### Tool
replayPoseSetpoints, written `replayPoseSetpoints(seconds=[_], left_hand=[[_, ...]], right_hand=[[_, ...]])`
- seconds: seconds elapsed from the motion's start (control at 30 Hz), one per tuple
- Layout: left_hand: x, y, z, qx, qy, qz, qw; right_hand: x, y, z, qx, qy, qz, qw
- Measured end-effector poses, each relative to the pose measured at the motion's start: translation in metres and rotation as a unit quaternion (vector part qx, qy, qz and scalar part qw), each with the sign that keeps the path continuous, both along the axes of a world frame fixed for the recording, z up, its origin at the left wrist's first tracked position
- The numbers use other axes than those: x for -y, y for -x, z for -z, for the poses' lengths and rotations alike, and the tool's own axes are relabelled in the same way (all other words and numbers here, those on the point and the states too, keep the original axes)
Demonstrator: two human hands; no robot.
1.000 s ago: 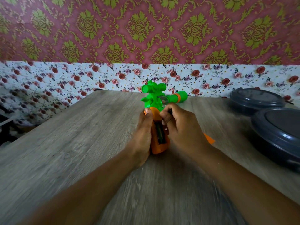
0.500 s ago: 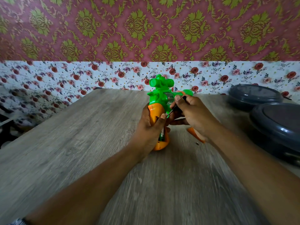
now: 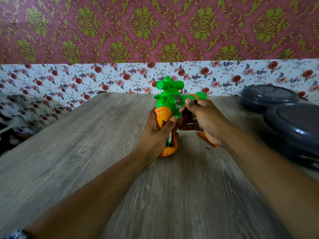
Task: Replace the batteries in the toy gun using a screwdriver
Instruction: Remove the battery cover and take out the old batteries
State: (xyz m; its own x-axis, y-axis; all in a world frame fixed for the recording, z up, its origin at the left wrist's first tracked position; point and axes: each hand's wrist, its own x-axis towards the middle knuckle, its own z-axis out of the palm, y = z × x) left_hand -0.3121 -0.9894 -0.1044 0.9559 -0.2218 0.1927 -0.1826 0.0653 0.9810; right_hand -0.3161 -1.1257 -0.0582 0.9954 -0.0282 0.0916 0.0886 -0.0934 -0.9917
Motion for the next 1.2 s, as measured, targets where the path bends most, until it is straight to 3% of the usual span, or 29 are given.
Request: replayPoseSetpoints(seconds=[0.37,0.57,0.7,0.87,1.2], left_hand=[[-0.005,-0.009,0.007,-0.064,0.063,0.034,0.995],[-0.006,-0.012,0.009,-0.067,0.072,0.040,0.994],[-0.005,-0.014,0.008,-0.092,0.095,0.029,0.991],[-0.006,-0.011,0.001,-0.116,0.117,0.047,0.985],[-0.002,-0.015,0.009,-0.118,0.126,0.014,0.985]], right_hand=[[-0.005,0.002,-0.001,0.015,-0.028,0.018,0.999],[-0.010,0.002,-0.001,0.090,0.133,0.025,0.987],[-0.017,0.010,0.009,0.194,0.338,0.017,0.921],[-0.019,0.015,0.019,0.242,0.431,-0.006,0.869],[-0.020,0.013,0.022,0.263,0.390,0.035,0.882]])
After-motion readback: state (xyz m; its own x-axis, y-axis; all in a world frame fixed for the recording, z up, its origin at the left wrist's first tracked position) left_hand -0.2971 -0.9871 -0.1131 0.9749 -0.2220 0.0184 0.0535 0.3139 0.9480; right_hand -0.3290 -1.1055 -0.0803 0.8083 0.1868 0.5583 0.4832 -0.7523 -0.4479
